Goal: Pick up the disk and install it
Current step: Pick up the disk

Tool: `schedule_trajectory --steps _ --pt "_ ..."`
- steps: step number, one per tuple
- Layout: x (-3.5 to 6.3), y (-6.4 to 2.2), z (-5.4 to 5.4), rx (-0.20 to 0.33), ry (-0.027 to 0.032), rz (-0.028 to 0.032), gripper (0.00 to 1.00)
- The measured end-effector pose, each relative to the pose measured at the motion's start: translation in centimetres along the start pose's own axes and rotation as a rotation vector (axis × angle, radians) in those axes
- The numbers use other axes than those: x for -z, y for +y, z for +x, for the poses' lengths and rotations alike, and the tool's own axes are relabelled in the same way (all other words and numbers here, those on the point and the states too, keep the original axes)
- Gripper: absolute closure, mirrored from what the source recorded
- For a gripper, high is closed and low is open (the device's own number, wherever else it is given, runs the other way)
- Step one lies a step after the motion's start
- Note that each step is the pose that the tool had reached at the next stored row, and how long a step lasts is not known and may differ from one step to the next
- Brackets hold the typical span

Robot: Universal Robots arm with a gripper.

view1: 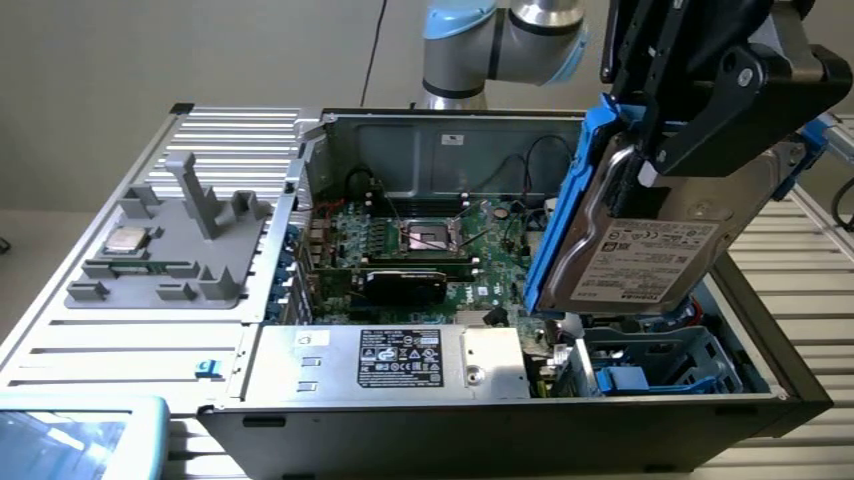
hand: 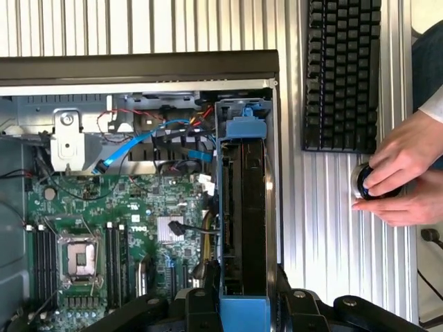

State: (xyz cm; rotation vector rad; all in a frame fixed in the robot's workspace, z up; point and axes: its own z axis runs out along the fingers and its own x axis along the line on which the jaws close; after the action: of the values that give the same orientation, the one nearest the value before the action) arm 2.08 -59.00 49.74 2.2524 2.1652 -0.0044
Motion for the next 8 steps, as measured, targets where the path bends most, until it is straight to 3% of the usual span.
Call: schedule_trajectory --steps 8 --pt "-1.11 1.01 -0.61 -0.001 0.0003 -0.0016 0.63"
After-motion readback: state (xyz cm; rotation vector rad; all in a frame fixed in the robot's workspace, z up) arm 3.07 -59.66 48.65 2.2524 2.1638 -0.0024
